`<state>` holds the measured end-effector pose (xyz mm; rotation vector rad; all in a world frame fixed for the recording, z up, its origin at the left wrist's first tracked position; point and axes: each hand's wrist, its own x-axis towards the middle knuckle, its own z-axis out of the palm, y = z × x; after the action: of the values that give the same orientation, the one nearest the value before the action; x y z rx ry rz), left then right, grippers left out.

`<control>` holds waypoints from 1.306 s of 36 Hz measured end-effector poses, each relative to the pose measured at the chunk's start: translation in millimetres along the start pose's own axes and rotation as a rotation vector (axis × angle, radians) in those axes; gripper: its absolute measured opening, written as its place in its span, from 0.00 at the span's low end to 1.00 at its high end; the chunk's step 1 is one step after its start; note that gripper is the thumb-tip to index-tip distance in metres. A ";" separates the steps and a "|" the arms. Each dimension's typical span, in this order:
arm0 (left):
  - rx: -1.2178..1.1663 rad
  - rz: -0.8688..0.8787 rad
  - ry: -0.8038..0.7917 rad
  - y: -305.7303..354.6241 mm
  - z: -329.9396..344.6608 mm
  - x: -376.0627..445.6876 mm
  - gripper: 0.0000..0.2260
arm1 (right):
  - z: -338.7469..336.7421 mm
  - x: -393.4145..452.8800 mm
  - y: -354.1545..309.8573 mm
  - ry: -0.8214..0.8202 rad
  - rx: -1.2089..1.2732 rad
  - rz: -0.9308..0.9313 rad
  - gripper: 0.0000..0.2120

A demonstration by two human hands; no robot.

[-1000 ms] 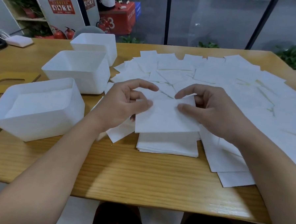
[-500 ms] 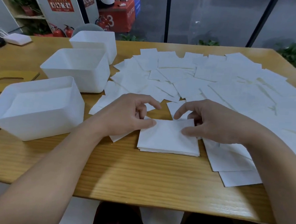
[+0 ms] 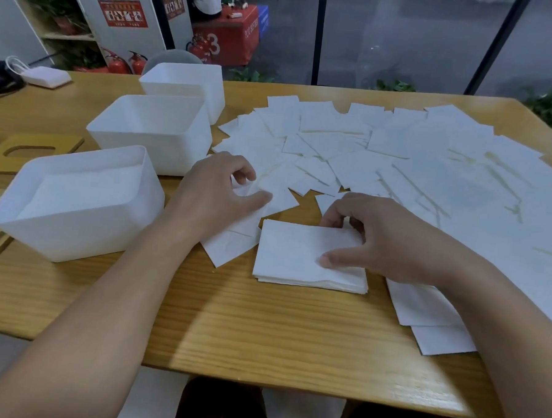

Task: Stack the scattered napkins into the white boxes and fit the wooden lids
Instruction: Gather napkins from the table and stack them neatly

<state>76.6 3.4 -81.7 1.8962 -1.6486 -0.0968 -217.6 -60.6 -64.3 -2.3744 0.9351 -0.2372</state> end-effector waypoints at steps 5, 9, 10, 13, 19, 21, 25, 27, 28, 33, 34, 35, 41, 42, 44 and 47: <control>0.031 0.001 -0.007 -2.8 3.0 1.6 0.12 | 5.8 3.4 -3.0 0.033 -0.003 -0.055 0.18; 0.050 -0.024 0.001 -9.2 1.8 3.3 0.10 | 9.2 5.3 -3.3 0.067 -0.017 -0.074 0.20; 0.051 -0.029 -0.002 -9.7 2.2 3.2 0.10 | 9.9 5.8 -3.3 0.077 -0.019 -0.078 0.20; 0.071 -0.035 0.003 -9.1 4.2 3.2 0.07 | 11.3 6.8 -3.8 0.087 -0.025 -0.086 0.19; 0.150 -0.032 0.017 -7.6 7.9 3.0 0.04 | 13.6 8.2 -2.1 0.101 -0.059 -0.100 0.18; 0.180 -0.020 0.020 -7.3 8.6 2.3 0.03 | 14.9 9.2 -1.8 0.099 -0.065 -0.106 0.17; 0.210 -0.007 0.034 -10.0 9.4 3.0 0.03 | 15.2 8.9 -1.7 0.106 -0.064 -0.113 0.16; 0.218 0.002 0.033 -10.8 9.6 3.8 0.03 | 15.6 9.6 -1.2 0.116 -0.066 -0.116 0.15; 0.218 0.005 0.031 -10.7 9.6 4.1 0.03 | 15.8 9.8 -1.0 0.124 -0.067 -0.116 0.15; -0.037 0.080 -0.019 7.4 2.9 0.1 0.03 | 15.5 9.4 -2.3 0.244 -0.033 -0.130 0.28; -0.102 0.111 -0.040 13.6 0.9 -2.3 0.03 | 14.4 9.2 -2.9 0.283 -0.023 -0.140 0.31; -0.152 0.147 -0.062 19.6 -0.7 -4.9 0.04 | 13.4 9.2 -3.4 0.324 -0.024 -0.154 0.34; -0.315 0.302 -0.188 32.7 0.6 -15.0 0.05 | 13.3 11.8 -3.4 0.495 -0.082 -0.200 0.35; -0.336 0.311 -0.181 32.8 1.4 -15.0 0.04 | 13.8 13.2 -1.5 0.526 -0.096 -0.206 0.26; -0.344 0.315 -0.162 31.4 2.0 -14.6 0.04 | 14.5 15.0 1.7 0.563 -0.107 -0.220 0.07; -0.285 0.273 -0.172 27.1 3.2 -13.2 0.08 | 15.4 14.5 3.9 0.582 -0.028 -0.206 0.03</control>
<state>48.7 13.4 -75.5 1.4720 -1.8810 -0.3702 -203.6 -65.8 -79.7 -2.4693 0.9369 -1.0426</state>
